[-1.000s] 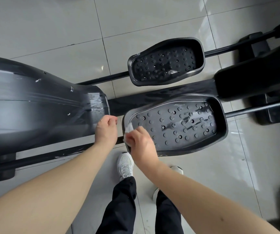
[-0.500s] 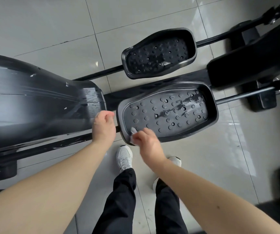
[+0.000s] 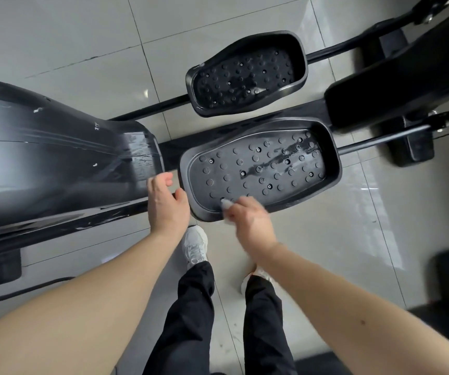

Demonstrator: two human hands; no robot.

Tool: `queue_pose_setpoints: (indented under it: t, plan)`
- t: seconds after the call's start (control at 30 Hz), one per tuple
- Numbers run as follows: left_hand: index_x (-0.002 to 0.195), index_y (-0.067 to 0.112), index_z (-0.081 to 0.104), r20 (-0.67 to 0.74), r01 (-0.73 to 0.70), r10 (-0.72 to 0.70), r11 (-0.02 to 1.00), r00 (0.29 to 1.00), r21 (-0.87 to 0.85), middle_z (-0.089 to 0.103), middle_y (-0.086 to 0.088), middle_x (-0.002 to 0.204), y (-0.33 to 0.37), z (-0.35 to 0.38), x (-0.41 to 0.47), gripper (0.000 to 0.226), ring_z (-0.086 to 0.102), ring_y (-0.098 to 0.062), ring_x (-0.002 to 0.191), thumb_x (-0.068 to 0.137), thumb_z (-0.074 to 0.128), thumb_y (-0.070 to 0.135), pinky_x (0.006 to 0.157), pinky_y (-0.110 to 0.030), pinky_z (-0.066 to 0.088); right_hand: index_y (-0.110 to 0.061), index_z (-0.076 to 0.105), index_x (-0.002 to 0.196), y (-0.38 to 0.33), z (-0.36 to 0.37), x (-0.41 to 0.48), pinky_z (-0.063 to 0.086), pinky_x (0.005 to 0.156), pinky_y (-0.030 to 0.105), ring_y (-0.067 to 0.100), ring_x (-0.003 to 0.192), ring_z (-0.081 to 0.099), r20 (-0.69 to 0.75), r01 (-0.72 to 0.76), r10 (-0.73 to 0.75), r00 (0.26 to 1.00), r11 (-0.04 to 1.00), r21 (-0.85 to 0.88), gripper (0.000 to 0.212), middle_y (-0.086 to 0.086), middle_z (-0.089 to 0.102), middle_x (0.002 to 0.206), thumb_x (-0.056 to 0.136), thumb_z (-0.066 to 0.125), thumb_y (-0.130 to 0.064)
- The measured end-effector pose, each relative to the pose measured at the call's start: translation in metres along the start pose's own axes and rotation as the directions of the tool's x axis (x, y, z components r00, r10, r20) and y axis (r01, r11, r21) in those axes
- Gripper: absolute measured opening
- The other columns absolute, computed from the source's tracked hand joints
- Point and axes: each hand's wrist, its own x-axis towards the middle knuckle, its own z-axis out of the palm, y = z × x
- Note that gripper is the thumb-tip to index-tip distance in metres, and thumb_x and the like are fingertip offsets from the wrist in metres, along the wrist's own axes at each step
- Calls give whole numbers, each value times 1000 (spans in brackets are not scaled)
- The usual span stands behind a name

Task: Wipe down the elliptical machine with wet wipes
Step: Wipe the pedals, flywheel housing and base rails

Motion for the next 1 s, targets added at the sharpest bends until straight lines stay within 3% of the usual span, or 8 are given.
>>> queue_pose_setpoints:
  t: [0.17,0.3,0.4,0.47,0.7,0.87,0.93,1.0]
  plan:
    - [124,14,58,-26,-103,109,980,994,170,55,-8,121,12,9,-9,46,48,-30,118,79,61,5,95,-43,32,-7,74,78,68,-49,-8,51,58,42,32,68,55,-72,-109,100,992,984,-140,16,8,55,74,79,79,8]
    - [123,16,58,53,-235,229,943,972,235,58,-4,122,20,19,-19,48,48,-28,118,76,62,8,92,-43,31,-7,71,80,25,-18,-9,45,62,30,29,72,57,22,-71,73,997,994,-87,23,10,56,81,78,71,15]
    - [119,18,61,104,-308,291,924,951,228,59,-1,117,25,26,-22,42,50,-26,112,78,61,7,90,-42,30,-9,62,75,11,-4,-8,39,52,29,26,68,52,58,-20,23,998,998,-53,35,5,51,78,64,72,23]
    - [115,18,63,162,-367,337,902,927,226,60,0,112,25,30,-23,37,51,-26,107,80,60,7,88,-40,30,-10,64,76,26,-17,-8,36,56,29,26,67,52,70,20,-14,997,996,-91,36,4,52,78,62,76,21]
    - [99,23,69,487,-640,491,740,723,204,61,6,98,33,58,-39,21,53,-26,98,79,77,25,82,-39,29,-14,66,82,95,-78,-18,50,53,40,28,73,54,-58,51,-65,996,974,-219,17,5,54,84,95,70,-3]
    - [103,21,75,602,-728,499,651,624,216,62,3,98,49,82,-42,25,53,-25,99,81,81,31,81,-36,24,-12,70,88,109,-93,-20,52,55,37,30,79,57,9,103,-104,995,970,-221,26,6,55,87,100,48,-7]
    - [98,19,76,606,-726,491,651,626,223,64,3,95,57,90,-39,18,54,-25,98,84,80,30,81,-35,25,-10,72,90,127,-107,-20,50,60,34,32,79,59,-42,21,-31,999,975,-223,29,8,55,87,97,44,-6]
    - [92,17,74,624,-735,491,646,607,207,64,3,92,63,95,-37,15,55,-24,96,84,80,29,83,-35,28,-8,73,87,149,-124,-19,51,62,36,35,75,62,-146,-169,141,979,965,-203,22,9,56,87,96,54,0]
